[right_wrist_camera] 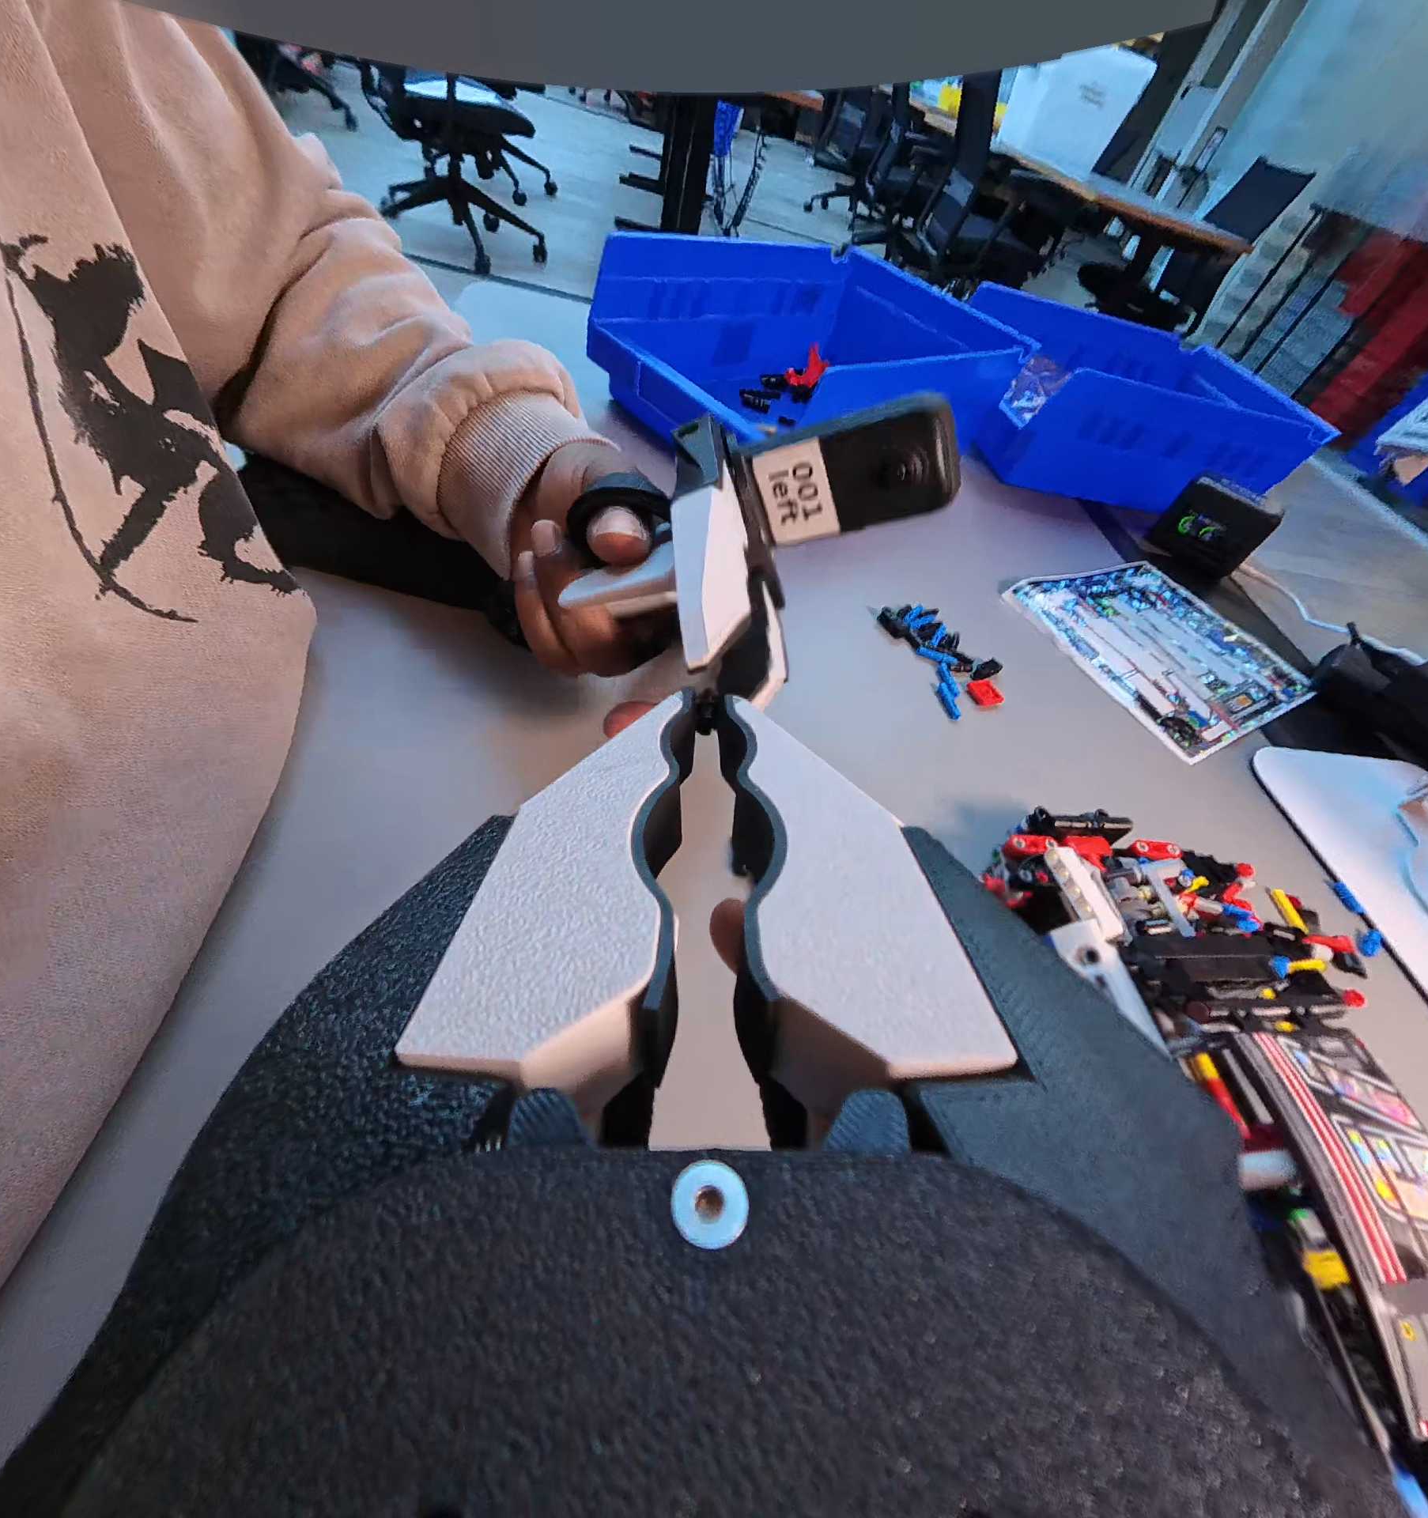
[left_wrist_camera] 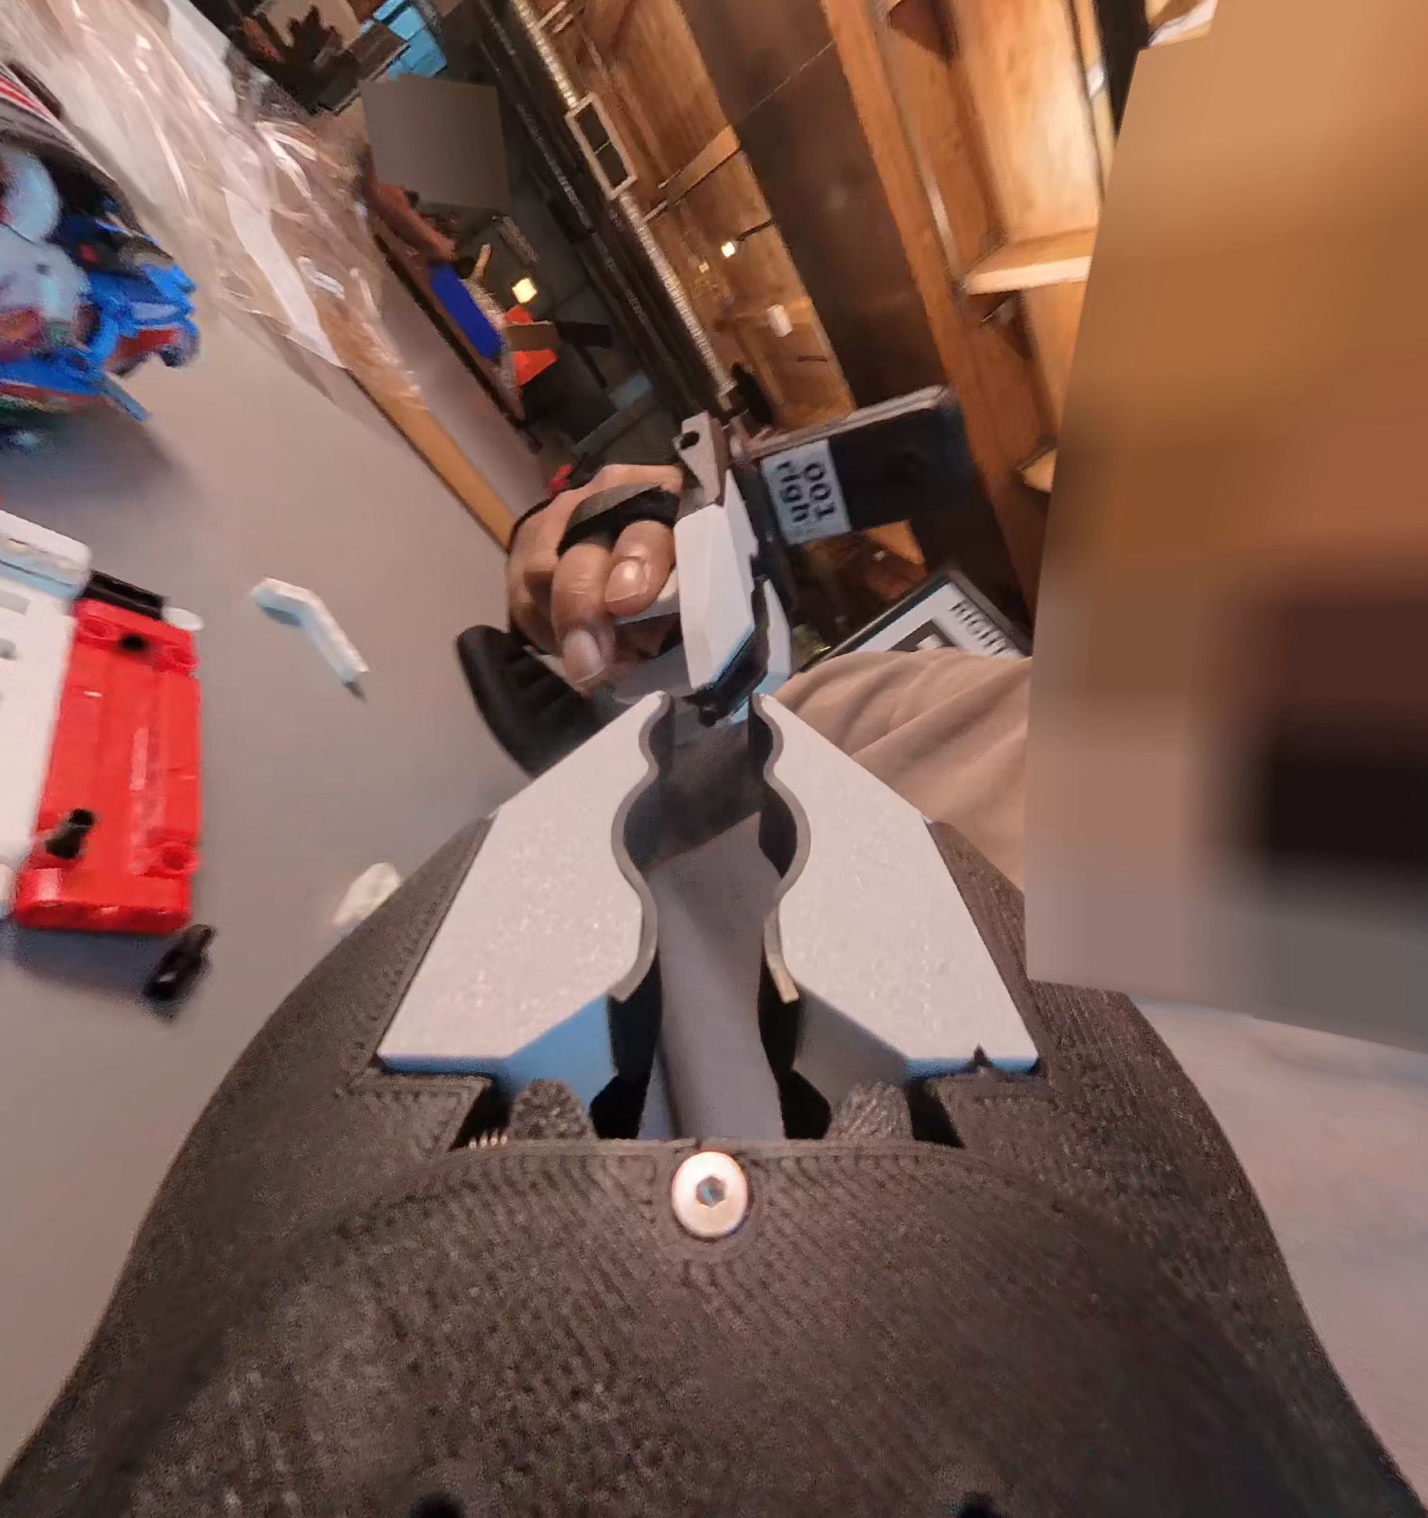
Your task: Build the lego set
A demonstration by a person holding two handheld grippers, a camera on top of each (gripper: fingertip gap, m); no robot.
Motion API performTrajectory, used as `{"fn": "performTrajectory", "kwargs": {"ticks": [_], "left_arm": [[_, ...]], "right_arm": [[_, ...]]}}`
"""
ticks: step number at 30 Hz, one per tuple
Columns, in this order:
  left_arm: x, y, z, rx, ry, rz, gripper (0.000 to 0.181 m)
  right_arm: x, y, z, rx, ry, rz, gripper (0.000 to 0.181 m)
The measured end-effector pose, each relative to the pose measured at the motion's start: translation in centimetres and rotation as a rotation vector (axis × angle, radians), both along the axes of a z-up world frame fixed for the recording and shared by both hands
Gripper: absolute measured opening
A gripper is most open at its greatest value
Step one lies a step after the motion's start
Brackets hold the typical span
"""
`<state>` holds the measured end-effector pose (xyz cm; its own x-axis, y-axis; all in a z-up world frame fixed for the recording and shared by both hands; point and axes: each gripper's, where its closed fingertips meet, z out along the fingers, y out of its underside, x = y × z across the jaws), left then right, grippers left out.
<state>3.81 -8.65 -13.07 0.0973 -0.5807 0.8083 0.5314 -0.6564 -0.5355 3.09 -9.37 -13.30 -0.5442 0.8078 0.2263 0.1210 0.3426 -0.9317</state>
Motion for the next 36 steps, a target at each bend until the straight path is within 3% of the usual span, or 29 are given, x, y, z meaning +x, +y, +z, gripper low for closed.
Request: {"fn": "performTrajectory", "kwargs": {"ticks": [1, 5, 8, 11, 16, 22, 31, 36], "left_arm": [[-0.2, 0.2, -1.0, 0.025, 0.122, 0.031, 0.019], [-0.9, 0.6, -7.3, 0.163, 0.826, 0.075, 0.033], [0.2, 0.4, -9.9, 0.214, 1.073, -0.007, 0.034], [0.5, 0.9, -11.0, 0.281, 1.229, -0.018, 0.026], [0.6, 1.0, -11.4, 0.320, 1.332, -0.010, 0.014], [0.7, 1.2, -11.4, 0.333, 1.377, 0.020, 0.014], [0.7, 1.1, -11.5, 0.327, 1.394, 0.049, 0.014], [0.7, 1.1, -11.5, 0.335, 1.398, 0.063, 0.014]], "right_arm": [[0.0, 0.3, -0.5, 0.000, -0.039, -0.002, 0.002], [0.3, 1.9, -4.5, 0.057, -0.293, -0.017, 0.002], [0.6, 2.5, -8.1, 0.105, -0.531, -0.026, 0.002], [0.8, 2.3, -10.0, 0.103, -0.705, -0.020, 0.002], [1.1, 1.8, -10.3, 0.139, -0.860, -0.017, 0.002], [1.0, 2.0, -10.6, 0.214, -0.967, -0.088, 0.001], [0.5, 1.9, -10.8, 0.170, -1.114, -0.160, 0.001], [0.5, 2.0, -10.8, 0.112, -1.106, -0.211, 0.001]]}}
